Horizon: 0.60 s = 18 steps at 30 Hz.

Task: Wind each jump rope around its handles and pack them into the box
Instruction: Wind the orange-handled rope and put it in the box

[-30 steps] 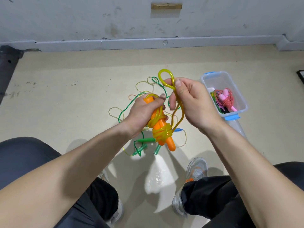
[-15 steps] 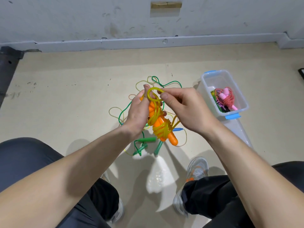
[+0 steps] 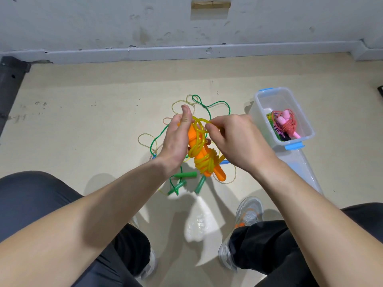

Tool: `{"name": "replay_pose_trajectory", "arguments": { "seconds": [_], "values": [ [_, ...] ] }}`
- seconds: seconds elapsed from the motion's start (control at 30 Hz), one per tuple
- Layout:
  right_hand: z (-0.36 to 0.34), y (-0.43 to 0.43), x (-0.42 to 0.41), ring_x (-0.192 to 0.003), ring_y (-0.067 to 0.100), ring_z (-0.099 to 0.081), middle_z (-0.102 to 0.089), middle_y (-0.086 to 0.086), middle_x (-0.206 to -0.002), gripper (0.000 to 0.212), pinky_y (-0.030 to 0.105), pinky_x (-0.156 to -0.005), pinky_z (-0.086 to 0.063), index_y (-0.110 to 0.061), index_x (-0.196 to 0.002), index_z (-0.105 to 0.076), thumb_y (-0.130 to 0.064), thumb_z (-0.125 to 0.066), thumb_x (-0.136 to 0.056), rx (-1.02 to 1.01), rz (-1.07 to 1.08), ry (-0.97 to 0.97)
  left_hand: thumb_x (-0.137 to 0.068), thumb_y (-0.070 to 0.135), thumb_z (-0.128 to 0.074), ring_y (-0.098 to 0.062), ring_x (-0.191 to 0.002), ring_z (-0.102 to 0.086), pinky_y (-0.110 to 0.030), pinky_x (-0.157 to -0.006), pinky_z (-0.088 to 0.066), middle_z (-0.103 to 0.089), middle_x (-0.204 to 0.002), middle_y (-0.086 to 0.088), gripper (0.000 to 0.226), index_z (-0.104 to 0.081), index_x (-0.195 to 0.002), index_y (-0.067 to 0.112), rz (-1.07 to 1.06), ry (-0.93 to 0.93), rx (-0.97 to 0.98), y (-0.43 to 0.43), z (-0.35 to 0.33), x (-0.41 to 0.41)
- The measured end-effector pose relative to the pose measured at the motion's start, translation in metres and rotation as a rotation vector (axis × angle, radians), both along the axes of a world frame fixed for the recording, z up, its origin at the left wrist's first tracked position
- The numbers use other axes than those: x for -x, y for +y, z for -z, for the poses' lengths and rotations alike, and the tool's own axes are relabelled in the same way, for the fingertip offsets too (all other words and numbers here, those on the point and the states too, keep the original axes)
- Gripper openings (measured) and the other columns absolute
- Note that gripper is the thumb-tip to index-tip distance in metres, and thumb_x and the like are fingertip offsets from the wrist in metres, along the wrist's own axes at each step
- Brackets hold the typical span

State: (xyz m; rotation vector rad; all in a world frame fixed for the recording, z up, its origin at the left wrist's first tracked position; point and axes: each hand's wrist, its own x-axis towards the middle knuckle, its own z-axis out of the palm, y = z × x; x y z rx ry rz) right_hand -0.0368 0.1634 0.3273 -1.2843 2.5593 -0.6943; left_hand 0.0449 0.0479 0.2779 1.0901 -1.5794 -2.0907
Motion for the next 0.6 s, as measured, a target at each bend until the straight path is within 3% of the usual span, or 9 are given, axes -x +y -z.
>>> {"name": "replay_pose_trajectory", "arguments": {
  "seconds": [0.07, 0.23, 0.4, 0.6],
  "values": [
    [0.002, -0.001, -0.003, -0.060, 0.031, -0.049, -0.049, 0.002, -0.055, 0.036, 0.039, -0.061, -0.045, -0.015, -0.069, -0.054, -0.033, -0.047, -0.099, -0.011, -0.019, 0.061, -0.100, 0.060, -0.038, -0.001, -0.055, -0.063, -0.020, -0.054, -0.049, -0.063, -0.058, 0.016, 0.043, -0.055, -0.100, 0.020, -0.022, -0.011, 0.021, 0.001, 0.000, 0.000],
    [-0.004, -0.004, -0.019, -0.067, 0.029, -0.042, -0.044, 0.002, -0.066, 0.030, 0.034, -0.062, -0.029, -0.019, -0.076, -0.049, -0.029, -0.044, -0.103, -0.022, -0.036, 0.177, -0.103, 0.043, -0.048, -0.004, -0.052, -0.053, -0.023, -0.052, -0.041, -0.056, -0.055, 0.017, 0.027, -0.053, -0.083, 0.025, -0.103, -0.018, -0.028, 0.000, -0.002, 0.000],
    [0.007, -0.006, -0.016, -0.070, 0.037, -0.049, -0.046, 0.006, -0.058, 0.032, 0.035, -0.061, -0.031, -0.015, -0.071, -0.056, -0.028, -0.045, -0.099, -0.071, 0.027, 0.034, -0.104, 0.029, -0.044, -0.003, -0.055, -0.052, -0.017, -0.051, -0.040, -0.057, -0.064, 0.012, 0.024, -0.056, -0.088, 0.017, -0.059, 0.015, 0.082, 0.001, -0.005, -0.004],
    [0.011, -0.005, -0.008, -0.069, 0.034, -0.049, -0.050, 0.004, -0.056, 0.031, 0.035, -0.060, -0.037, -0.017, -0.065, -0.053, -0.028, -0.047, -0.094, -0.119, -0.031, -0.055, -0.086, 0.040, -0.044, -0.015, -0.068, -0.044, -0.030, -0.063, -0.038, -0.047, -0.075, -0.001, 0.026, -0.053, -0.087, 0.015, -0.006, 0.033, 0.154, 0.005, -0.004, -0.006]
  ]
}}
